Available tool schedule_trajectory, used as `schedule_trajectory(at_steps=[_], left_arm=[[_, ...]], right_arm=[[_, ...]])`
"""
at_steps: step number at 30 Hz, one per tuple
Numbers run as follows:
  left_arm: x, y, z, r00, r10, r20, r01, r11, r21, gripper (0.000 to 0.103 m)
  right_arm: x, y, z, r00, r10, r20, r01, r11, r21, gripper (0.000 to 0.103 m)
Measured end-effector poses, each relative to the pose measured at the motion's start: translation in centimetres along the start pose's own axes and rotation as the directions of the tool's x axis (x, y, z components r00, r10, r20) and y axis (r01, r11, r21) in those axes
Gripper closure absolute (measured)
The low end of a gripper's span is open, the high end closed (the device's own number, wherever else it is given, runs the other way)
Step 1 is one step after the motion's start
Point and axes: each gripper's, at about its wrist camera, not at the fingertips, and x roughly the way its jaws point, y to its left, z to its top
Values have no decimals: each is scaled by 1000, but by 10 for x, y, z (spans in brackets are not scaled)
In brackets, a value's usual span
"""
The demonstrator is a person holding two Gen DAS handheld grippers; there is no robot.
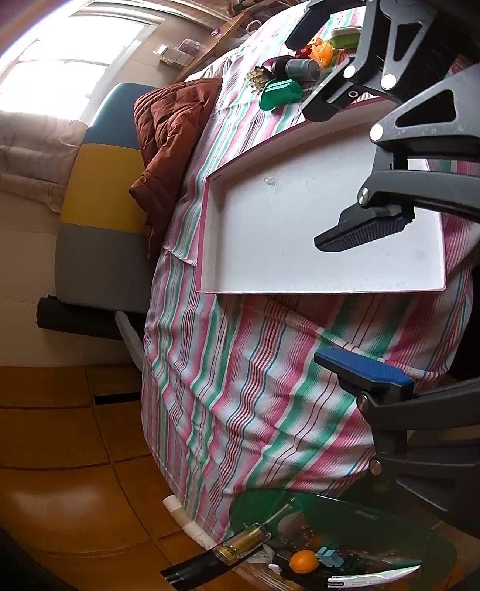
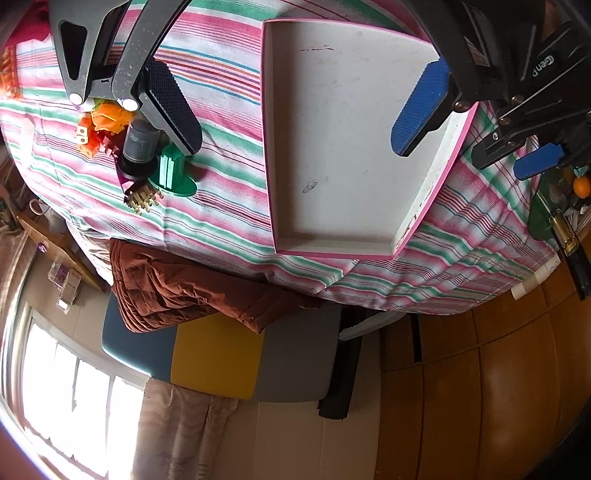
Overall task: Organize rigid objects
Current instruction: 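Move both tools from the white tray toward the toy pile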
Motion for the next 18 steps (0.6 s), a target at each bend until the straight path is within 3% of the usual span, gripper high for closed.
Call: schedule_trajectory(at_steps=[9, 18], left_arm=[[1, -7, 1, 1000, -10, -4, 10, 999, 33, 48], [2, -22, 1, 991, -130, -26, 132, 988, 80, 48]], right_arm=[[1, -11, 5, 1000, 5, 0, -5, 1000, 17, 0], [-2, -69, 18, 999, -45, 8, 44, 995, 89, 0]])
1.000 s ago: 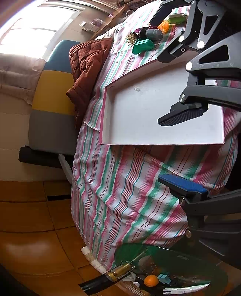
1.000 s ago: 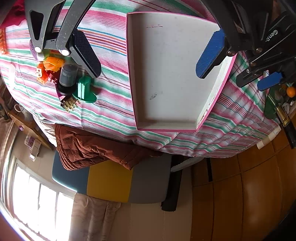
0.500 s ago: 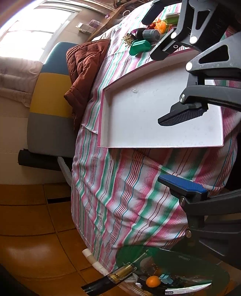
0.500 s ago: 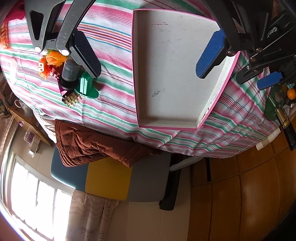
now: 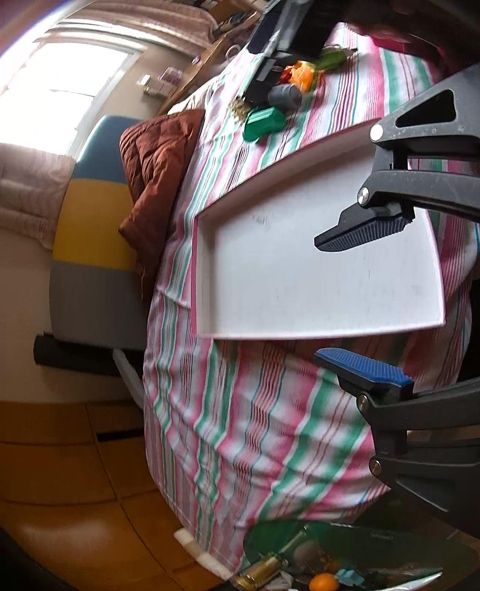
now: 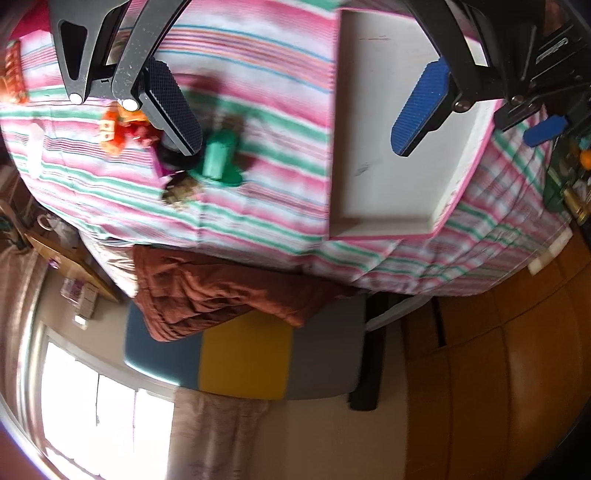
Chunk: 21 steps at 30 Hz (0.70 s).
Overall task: Organize rigid objects
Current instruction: 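Move both tools from the white tray toward the toy pile, then grasp the green plastic stand with the left gripper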
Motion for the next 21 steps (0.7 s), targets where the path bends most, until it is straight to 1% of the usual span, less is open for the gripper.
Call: schedule_trajectory(at_steps=[4, 8, 11, 14, 17, 18, 20, 21], left_arm=[[1, -10, -1, 999, -53, -5, 54, 998, 32, 48], [2, -15, 0, 988, -149, -41, 149, 989, 9, 48], [5, -23, 0, 982, -182, -54, 183, 983, 3, 48], [6, -34, 2, 971, -229, -63, 232, 972, 30, 48], [10, -47, 11, 953, -291, -87, 296, 954, 41, 48], [11, -50, 13, 951, -294, -96, 299, 953, 44, 48], [17, -61, 21, 940, -314, -134, 324, 944, 56, 48], [20, -64, 24, 935, -323, -148, 334, 941, 58, 48]], right_arm=[[-2, -33, 5, 1000, -26, 7, 26, 999, 41, 0], [-3, -73, 10, 999, -39, 5, 38, 993, 109, 0], [-3, -108, 13, 998, -60, 8, 58, 983, 174, 0], [0, -147, 12, 996, -89, 6, 85, 963, 254, 0], [9, -195, 4, 992, -126, -15, 124, 926, 356, 0], [10, -204, 1, 991, -135, -20, 132, 918, 374, 0], [13, -224, -10, 988, -154, -28, 152, 895, 420, 0], [15, -233, -16, 988, -152, -38, 152, 876, 458, 0]])
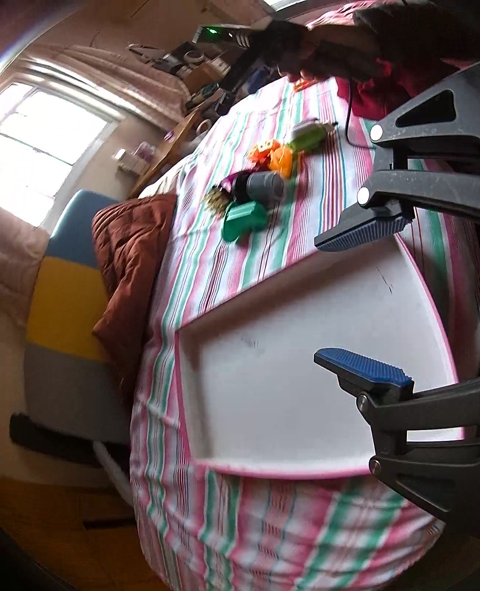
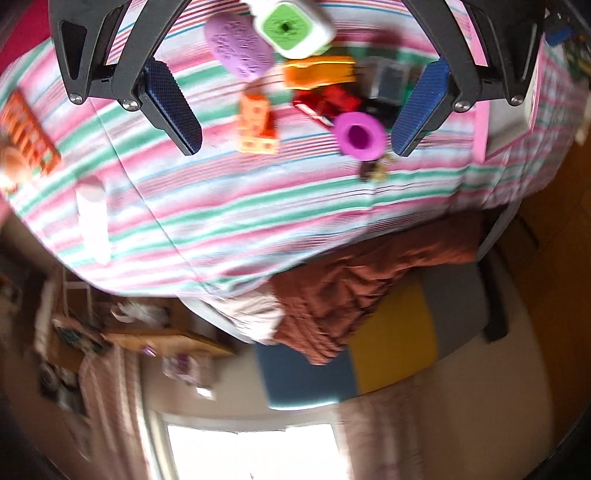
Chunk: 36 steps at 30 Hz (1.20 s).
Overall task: Organize rigid objects
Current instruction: 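Grasp the green plastic stand with the left gripper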
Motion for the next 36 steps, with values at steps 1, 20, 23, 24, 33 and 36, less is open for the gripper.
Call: schedule_trajectory(at_steps=[1, 20, 23, 24, 33, 36], left_arm=[[5, -4, 5, 1000, -11, -14, 11, 1000, 6, 48], [156, -114, 87, 972, -21, -235, 62, 984, 165, 48], [179, -119, 95, 966, 3, -259, 43, 984, 170, 53], [187, -120, 96, 964, 9, -266, 39, 984, 172, 54], [211, -124, 92, 970, 48, -237, 6, 975, 224, 73], [193, -123, 86, 980, 46, -196, 1, 973, 233, 73]], right_arm=[[4, -7, 0, 1000, 3, -22, -2, 999, 38, 0], [6, -18, 5, 995, 96, -41, -89, 986, 137, 0], [8, -23, 4, 992, 112, -53, -102, 981, 166, 0], [8, -23, 4, 992, 113, -53, -103, 980, 168, 0], [9, -25, 5, 994, 100, -50, -90, 981, 170, 0], [11, -30, 6, 993, 101, -59, -89, 978, 187, 0]])
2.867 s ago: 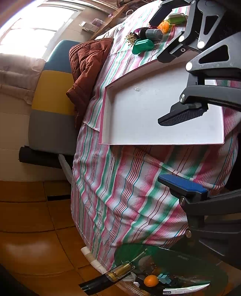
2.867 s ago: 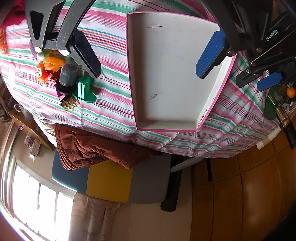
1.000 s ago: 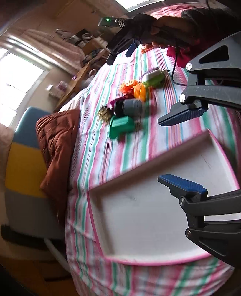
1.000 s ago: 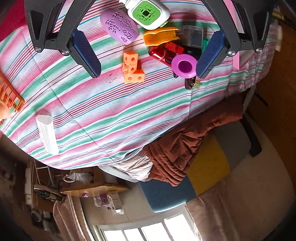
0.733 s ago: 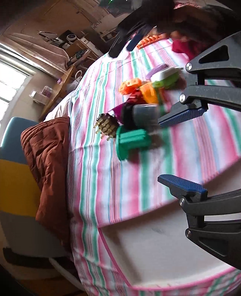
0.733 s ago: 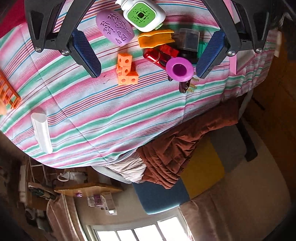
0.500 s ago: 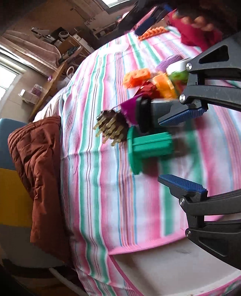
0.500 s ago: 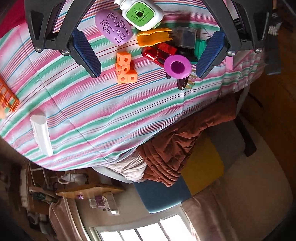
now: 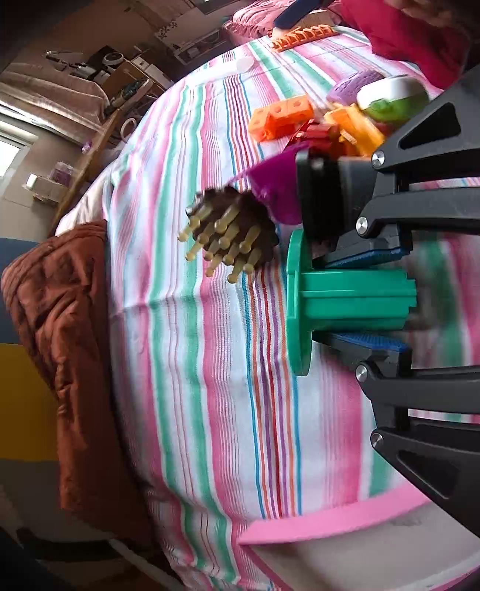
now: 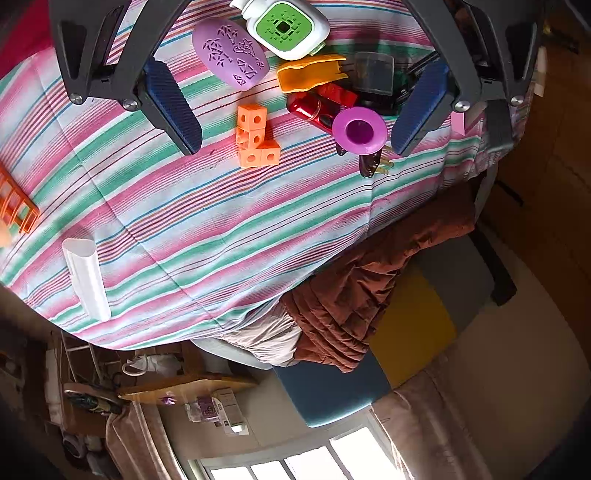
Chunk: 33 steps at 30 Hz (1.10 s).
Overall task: Organize rigid objects
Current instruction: 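Grasp the green plastic stand with the left gripper, then place the green stand in the tray with the left gripper while the right gripper grasps the green-and-white plug device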
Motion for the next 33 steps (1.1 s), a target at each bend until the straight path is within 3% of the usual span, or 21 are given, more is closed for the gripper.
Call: schedule_trajectory(at_steps=[4, 9, 14, 15, 19, 31, 32, 33], left_arm=[[-31, 1, -14, 997, 0, 82, -1, 1000, 20, 73], [-63, 9, -34, 991, -35, 127, 37, 999, -11, 73], [-89, 18, -59, 986, -72, 149, 81, 995, -54, 73], [-92, 18, -62, 986, -74, 151, 84, 995, -61, 73], [-111, 27, -82, 983, -76, 166, 89, 994, -70, 73], [-129, 79, -120, 985, -31, 170, 57, 988, -145, 73], [-129, 83, -123, 985, -24, 169, 51, 987, -153, 73], [-129, 91, -125, 986, -15, 165, 43, 985, -168, 73]], right_arm=[[3, -8, 1, 1000, 4, -24, -3, 999, 33, 0], [16, -7, -4, 995, 12, -99, -9, 1000, 28, 2], [29, -2, -13, 983, 20, -185, -20, 1000, -1, 18], [32, 0, -16, 977, 31, -209, -33, 999, -6, 24], [40, 10, -31, 947, 62, -315, -75, 997, -29, 32], [44, 26, -70, 904, -123, -410, 19, 969, -248, 33], [48, 28, -71, 901, -138, -412, 26, 963, -267, 36], [52, 29, -76, 893, -158, -421, 34, 958, -286, 50]])
